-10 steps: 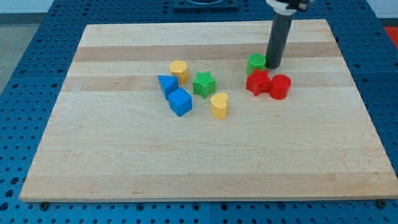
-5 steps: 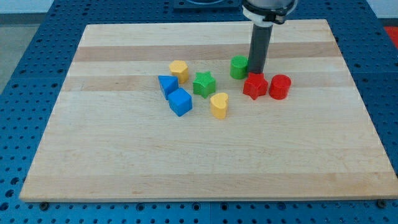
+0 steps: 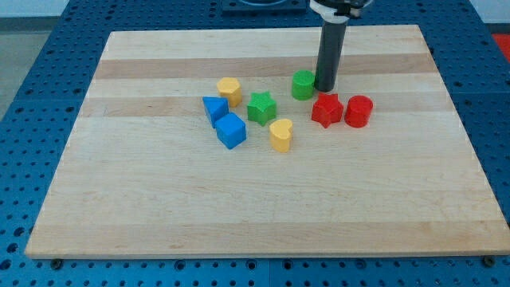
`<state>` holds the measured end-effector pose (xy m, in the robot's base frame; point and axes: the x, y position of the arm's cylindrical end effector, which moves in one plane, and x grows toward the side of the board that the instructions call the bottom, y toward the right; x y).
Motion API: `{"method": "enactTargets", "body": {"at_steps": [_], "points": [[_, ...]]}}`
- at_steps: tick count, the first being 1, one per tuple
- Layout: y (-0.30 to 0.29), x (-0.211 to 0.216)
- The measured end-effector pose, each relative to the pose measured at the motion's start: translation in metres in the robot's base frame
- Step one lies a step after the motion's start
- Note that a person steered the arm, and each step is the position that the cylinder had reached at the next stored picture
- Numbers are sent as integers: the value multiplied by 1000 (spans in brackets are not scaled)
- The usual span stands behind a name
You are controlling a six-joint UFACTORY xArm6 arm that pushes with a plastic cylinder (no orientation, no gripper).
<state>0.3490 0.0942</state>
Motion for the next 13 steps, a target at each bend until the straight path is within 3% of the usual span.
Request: {"method": "enactTargets", "body": {"at_steps": [3,10,11,13], "points": [[-21,19],[-58,14],[-55,14],[23,14]]}}
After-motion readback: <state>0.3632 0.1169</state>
